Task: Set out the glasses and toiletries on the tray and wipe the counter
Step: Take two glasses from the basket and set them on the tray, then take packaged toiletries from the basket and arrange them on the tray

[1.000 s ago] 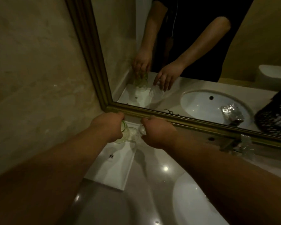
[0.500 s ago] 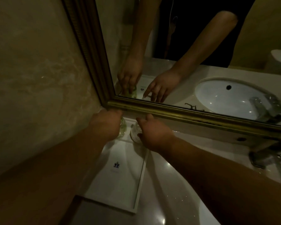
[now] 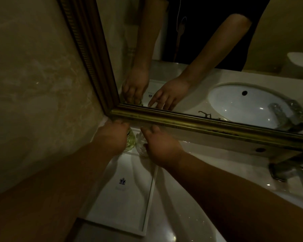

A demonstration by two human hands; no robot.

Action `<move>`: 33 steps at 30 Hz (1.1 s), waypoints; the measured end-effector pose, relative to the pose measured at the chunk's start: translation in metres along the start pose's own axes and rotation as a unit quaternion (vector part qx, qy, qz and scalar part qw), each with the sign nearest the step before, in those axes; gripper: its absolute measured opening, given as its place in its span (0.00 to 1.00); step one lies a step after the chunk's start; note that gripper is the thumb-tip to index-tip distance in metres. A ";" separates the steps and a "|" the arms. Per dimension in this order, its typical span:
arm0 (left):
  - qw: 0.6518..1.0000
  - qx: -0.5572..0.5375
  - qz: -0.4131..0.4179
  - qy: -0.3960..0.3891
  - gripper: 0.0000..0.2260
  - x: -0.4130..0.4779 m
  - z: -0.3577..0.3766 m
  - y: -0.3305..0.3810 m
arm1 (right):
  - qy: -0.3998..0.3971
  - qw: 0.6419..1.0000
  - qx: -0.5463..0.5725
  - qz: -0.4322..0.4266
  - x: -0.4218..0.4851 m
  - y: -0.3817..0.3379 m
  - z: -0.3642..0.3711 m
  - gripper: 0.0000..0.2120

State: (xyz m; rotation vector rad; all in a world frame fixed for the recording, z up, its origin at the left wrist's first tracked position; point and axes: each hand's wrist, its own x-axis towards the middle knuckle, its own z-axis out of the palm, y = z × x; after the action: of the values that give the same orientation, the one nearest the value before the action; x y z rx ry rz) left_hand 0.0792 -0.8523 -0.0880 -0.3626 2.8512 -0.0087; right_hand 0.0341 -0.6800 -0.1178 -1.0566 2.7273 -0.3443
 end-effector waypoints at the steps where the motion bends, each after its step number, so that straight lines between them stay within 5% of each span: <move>1: 1.000 0.000 -0.002 0.003 0.24 -0.001 0.000 0.001 | 0.005 1.000 0.002 0.001 -0.002 0.001 -0.001 0.31; 8: 0.996 -0.008 0.019 0.083 0.25 -0.024 -0.013 0.019 | 0.024 1.000 -0.007 0.003 -0.034 0.019 -0.029 0.29; 17: 0.987 -0.103 0.086 0.086 0.24 -0.075 -0.058 0.109 | 0.062 0.994 -0.087 0.019 -0.121 0.061 -0.103 0.26; 33: 0.925 -0.084 0.344 0.140 0.18 -0.144 -0.161 0.488 | 0.145 0.954 -0.133 0.225 -0.419 0.297 -0.269 0.24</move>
State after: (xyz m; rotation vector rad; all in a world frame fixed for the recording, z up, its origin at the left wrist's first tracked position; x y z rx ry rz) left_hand 0.0516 -0.3483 0.0857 0.6766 3.0973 0.3457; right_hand 0.0783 -0.1424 0.0950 -0.4242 3.2363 -0.0578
